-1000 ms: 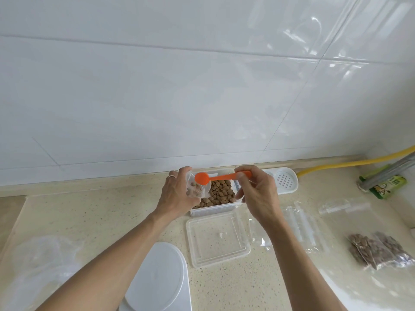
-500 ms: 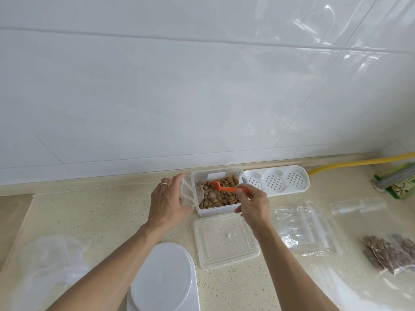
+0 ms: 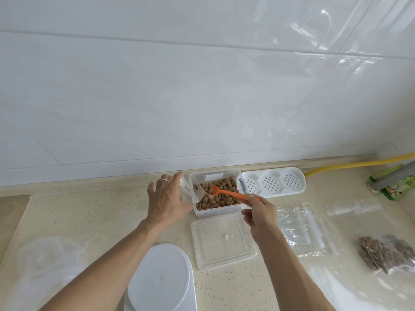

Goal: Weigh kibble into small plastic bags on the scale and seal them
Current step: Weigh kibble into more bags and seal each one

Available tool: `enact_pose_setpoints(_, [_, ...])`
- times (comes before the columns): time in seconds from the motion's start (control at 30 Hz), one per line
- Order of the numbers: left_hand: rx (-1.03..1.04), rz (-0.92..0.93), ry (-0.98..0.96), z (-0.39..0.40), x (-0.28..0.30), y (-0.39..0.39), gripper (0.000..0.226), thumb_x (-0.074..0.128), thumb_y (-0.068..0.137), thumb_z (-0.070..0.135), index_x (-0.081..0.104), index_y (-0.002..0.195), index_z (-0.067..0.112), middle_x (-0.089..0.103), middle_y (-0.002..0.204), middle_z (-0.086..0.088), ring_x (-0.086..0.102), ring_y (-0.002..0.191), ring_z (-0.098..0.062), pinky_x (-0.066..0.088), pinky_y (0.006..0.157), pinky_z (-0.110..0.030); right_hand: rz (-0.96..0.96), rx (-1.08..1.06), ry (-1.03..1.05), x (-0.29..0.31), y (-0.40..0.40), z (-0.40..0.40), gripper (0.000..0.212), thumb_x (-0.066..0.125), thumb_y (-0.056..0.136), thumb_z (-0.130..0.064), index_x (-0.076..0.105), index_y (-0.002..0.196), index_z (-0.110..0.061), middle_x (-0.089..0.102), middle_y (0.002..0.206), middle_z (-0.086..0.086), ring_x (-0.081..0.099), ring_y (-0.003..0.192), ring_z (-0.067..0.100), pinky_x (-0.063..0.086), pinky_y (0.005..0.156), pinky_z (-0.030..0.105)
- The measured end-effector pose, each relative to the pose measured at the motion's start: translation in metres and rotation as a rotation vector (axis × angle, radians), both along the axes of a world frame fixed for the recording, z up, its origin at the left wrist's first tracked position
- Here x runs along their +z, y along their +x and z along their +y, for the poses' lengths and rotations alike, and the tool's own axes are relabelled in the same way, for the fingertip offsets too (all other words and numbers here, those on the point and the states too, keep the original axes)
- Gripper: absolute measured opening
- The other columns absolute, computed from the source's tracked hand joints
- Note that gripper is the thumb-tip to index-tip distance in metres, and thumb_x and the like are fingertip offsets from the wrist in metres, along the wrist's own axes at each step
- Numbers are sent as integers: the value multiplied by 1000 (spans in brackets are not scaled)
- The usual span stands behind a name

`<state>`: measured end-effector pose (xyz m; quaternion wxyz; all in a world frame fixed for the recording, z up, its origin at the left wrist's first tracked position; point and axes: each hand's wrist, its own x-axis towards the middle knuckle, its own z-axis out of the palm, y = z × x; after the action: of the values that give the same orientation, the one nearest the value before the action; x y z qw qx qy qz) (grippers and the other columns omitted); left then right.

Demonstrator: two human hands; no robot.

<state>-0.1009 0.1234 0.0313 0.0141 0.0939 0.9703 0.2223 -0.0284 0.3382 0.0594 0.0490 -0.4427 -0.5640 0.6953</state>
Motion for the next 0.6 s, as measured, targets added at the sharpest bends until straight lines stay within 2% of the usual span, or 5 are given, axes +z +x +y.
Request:
enact_pose_setpoints(0.13, [9,5,-55,12,9,-3,78,74,67,43,37,134,28,48,127,-9,43,126,-27,16,111,-53,72,12,32,25,2,8,11,56,97,-10,66,100,-7,76,87,10,53,49,14,43,50,26])
enact_pose_setpoints(0.23, [-17,-6,-105,24,14,-2,80,75,69,43,34,136,27,46,131,-10,41,128,-28,17,111,-52,144,66,125,46,3,4,11,56,96,-10,68,96,-12,76,87,9,55,49,15,45,50,26])
enact_pose_setpoints(0.33, [-37,-5,-34,33,18,1,79,73,72,43,33,138,26,45,131,-10,41,128,-29,22,111,-52,205,303,379,63,8,-6,14,56,95,-8,69,94,-15,72,82,9,59,51,16,48,47,24])
enact_pose_setpoints(0.43, [-92,40,103,36,20,5,73,72,72,34,35,135,23,48,120,-9,46,119,-28,35,103,-45,267,560,598,72,11,-15,15,58,95,-8,71,94,-16,69,75,7,62,52,15,48,48,21])
enact_pose_setpoints(0.6, [-95,51,151,29,17,7,77,75,69,30,34,134,23,48,115,-7,50,109,-27,41,95,-42,330,516,642,80,11,-11,13,59,96,-11,70,95,-18,68,74,8,66,55,18,50,49,26])
